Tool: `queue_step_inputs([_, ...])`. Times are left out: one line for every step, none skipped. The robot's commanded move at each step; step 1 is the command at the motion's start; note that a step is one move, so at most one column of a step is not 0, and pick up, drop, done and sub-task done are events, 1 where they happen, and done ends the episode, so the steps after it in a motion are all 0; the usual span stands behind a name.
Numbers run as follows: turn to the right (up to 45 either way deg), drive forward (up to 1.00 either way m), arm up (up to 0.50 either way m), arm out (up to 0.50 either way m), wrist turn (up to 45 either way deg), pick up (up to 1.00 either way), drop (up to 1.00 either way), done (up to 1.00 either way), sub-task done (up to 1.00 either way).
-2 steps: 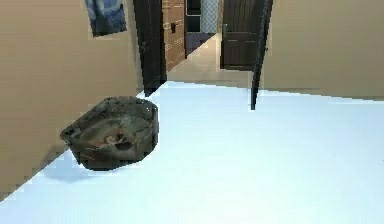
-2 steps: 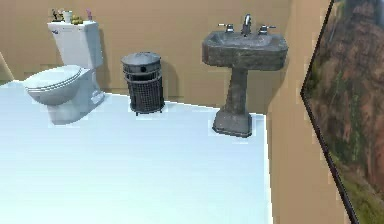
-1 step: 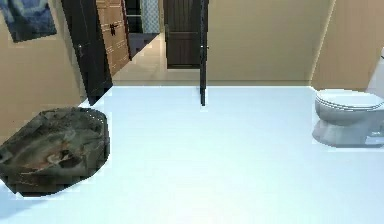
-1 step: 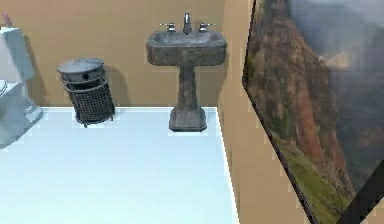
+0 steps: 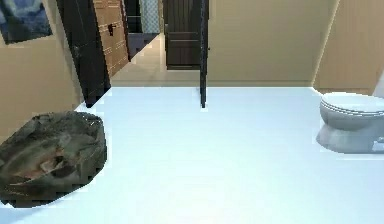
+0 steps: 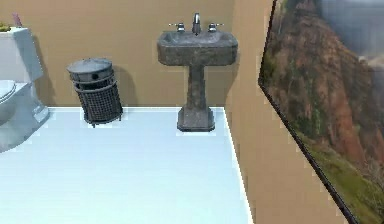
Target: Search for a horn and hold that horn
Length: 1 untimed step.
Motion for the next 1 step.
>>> queue_step_inputs([-9.0, 0.0, 0.0, 0.0, 0.0, 0.0, 0.0, 0.0, 0.0])
